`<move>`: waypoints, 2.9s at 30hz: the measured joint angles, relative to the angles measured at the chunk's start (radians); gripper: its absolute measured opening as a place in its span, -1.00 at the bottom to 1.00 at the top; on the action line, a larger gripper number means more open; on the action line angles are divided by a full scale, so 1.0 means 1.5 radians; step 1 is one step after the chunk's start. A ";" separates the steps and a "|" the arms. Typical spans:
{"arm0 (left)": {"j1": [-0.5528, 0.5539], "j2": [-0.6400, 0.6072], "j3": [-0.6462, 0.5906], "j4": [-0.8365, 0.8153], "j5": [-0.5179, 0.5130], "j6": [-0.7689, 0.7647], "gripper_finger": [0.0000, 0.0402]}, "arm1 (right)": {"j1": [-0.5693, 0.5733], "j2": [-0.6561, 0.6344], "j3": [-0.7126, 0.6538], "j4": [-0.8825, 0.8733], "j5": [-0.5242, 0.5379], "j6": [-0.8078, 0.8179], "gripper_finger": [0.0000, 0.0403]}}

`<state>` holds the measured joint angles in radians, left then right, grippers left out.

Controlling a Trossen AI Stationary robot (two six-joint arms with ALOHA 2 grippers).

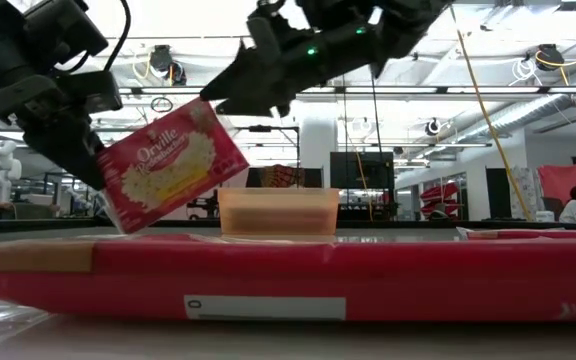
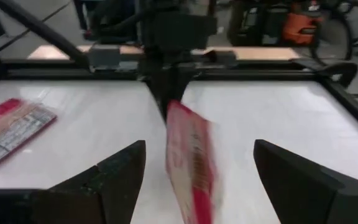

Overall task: Sort popcorn bags into baskets
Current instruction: Put the red popcorn bag into the orange bin

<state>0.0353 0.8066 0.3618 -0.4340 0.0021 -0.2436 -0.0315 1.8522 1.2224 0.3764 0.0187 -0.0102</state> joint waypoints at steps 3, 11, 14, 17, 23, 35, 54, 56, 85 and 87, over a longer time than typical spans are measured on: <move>0.000 0.000 0.000 -0.002 0.000 0.002 -0.95 | 0.000 0.036 0.034 -0.006 -0.015 -0.015 0.41; 0.000 0.000 0.000 -0.002 -0.009 0.004 -0.97 | -0.001 0.061 0.046 -0.004 -0.018 -0.051 -0.21; 0.000 0.000 0.000 0.009 -0.025 0.002 -0.93 | -0.001 0.061 0.046 -0.010 -0.018 -0.059 -0.54; 0.000 0.000 0.000 0.034 -0.029 0.001 -0.77 | -0.001 0.061 0.040 -0.008 -0.019 -0.059 -0.84; 0.000 0.000 0.000 0.051 -0.062 0.001 -0.38 | -0.009 0.057 0.027 -0.016 -0.018 -0.059 -0.91; -0.001 0.000 0.000 0.071 -0.162 -0.030 0.09 | -0.047 -0.074 0.022 -0.209 -0.015 -0.112 -0.96; -0.075 0.000 -0.189 0.545 -0.141 -0.061 -0.07 | -0.279 -0.168 0.018 -0.180 -0.062 -0.122 -0.98; -0.087 0.000 -0.191 0.562 -0.141 -0.061 -0.07 | -0.313 -0.154 0.018 -0.178 -0.122 -0.096 -0.98; -0.108 0.000 -0.192 0.572 -0.159 -0.062 -0.07 | -0.413 -0.002 0.018 -0.068 -0.225 0.019 -0.96; -0.108 0.000 -0.192 0.572 -0.159 -0.061 -0.07 | -0.420 0.005 0.018 -0.068 -0.224 0.020 -0.95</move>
<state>-0.1261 0.8066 0.0746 0.4240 -0.2359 -0.3358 -0.6609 1.8604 1.2495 0.2748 -0.3180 0.0193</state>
